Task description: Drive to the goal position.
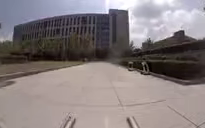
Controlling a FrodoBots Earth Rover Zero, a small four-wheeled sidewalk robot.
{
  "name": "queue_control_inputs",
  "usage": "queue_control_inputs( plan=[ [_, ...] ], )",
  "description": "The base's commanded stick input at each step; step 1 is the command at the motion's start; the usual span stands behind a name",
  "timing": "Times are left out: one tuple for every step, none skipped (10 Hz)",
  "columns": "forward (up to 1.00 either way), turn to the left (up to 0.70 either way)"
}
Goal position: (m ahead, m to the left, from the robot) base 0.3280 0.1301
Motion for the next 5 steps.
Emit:
queue_control_inputs(
  plan=[
    [1.0,0.0],
    [1.0,0.0],
    [1.0,0.0],
    [1.0,0.0],
    [1.0,0.0]
  ],
)
